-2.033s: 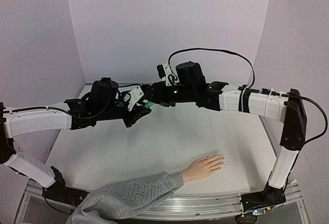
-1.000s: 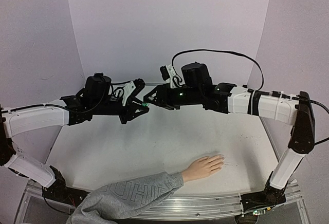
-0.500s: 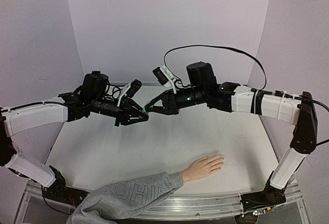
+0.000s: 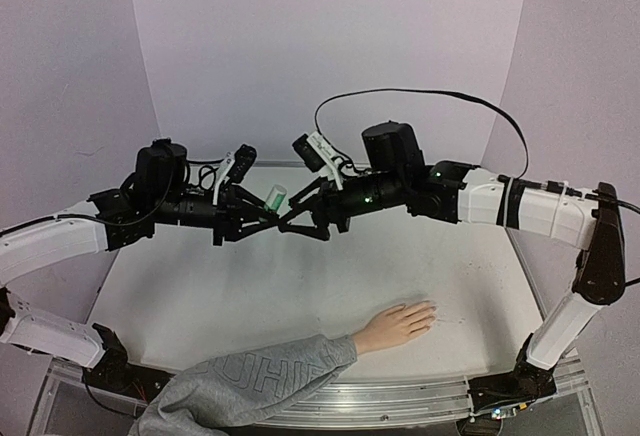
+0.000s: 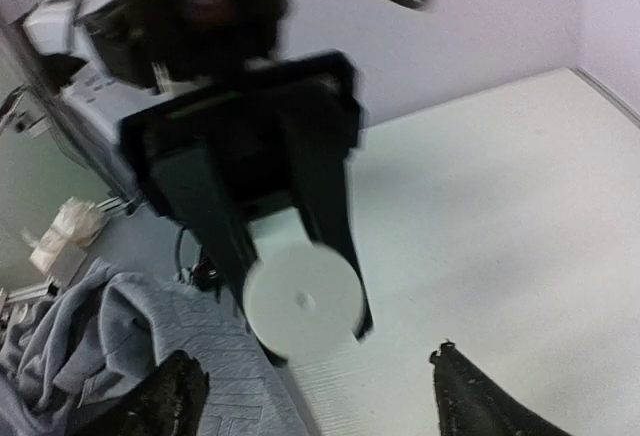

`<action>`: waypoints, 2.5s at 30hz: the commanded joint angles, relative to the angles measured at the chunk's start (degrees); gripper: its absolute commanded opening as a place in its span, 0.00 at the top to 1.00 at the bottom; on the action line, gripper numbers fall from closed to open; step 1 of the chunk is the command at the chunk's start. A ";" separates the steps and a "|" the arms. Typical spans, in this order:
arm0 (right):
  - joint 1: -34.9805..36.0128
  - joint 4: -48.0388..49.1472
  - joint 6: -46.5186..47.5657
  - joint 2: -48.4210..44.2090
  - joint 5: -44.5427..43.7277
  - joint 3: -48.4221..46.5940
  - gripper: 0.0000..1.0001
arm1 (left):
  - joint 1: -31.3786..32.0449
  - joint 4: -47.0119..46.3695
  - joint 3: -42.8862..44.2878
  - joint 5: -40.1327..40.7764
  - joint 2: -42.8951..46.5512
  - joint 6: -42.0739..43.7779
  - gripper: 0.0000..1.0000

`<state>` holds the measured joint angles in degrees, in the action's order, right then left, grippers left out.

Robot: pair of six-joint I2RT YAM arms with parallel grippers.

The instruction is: Paint the nails

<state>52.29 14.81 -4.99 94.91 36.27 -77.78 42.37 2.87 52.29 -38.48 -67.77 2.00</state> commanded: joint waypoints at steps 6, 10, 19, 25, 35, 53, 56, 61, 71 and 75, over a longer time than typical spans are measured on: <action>-0.51 0.87 -24.36 -2.32 -17.56 -1.37 0.08 | 8.67 -7.41 -3.16 45.12 1.90 5.46 1.00; -0.44 2.38 -28.46 -0.22 -19.01 -2.81 0.15 | 10.18 -9.08 -1.32 52.39 -1.60 7.03 1.00; -0.45 9.42 -32.36 3.54 -16.48 -4.01 0.27 | 11.70 -9.55 0.13 55.44 -4.97 9.52 1.00; -0.44 10.30 -32.72 6.97 -14.68 -6.49 0.33 | 12.58 -9.74 0.31 54.84 -5.70 9.34 1.00; -0.46 13.22 -32.48 8.00 -10.99 -5.70 0.68 | 13.10 -9.75 0.73 51.16 -5.37 9.09 1.00; -3.81 5.52 10.88 3.25 25.57 4.10 1.00 | 3.36 -10.57 -0.13 -9.46 -2.96 3.16 1.00; -3.80 5.41 6.89 4.36 17.34 2.49 0.94 | 3.33 -10.60 0.02 -1.71 -3.01 3.27 1.00; -5.27 4.78 -3.67 3.60 -0.53 1.09 0.43 | 3.42 -10.26 -2.26 18.99 -1.36 2.58 1.00; -7.16 3.45 -22.06 0.50 -8.32 1.93 0.07 | 3.83 -10.36 -4.59 41.02 0.26 -0.40 1.00; -7.01 5.26 -27.09 2.28 -6.93 0.31 0.07 | 4.94 -10.40 -3.47 36.64 -1.66 2.07 1.00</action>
<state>44.82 16.82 -23.86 98.13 29.32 -74.63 46.13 -4.10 47.86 -2.26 -69.08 2.74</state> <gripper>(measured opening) 0.930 0.228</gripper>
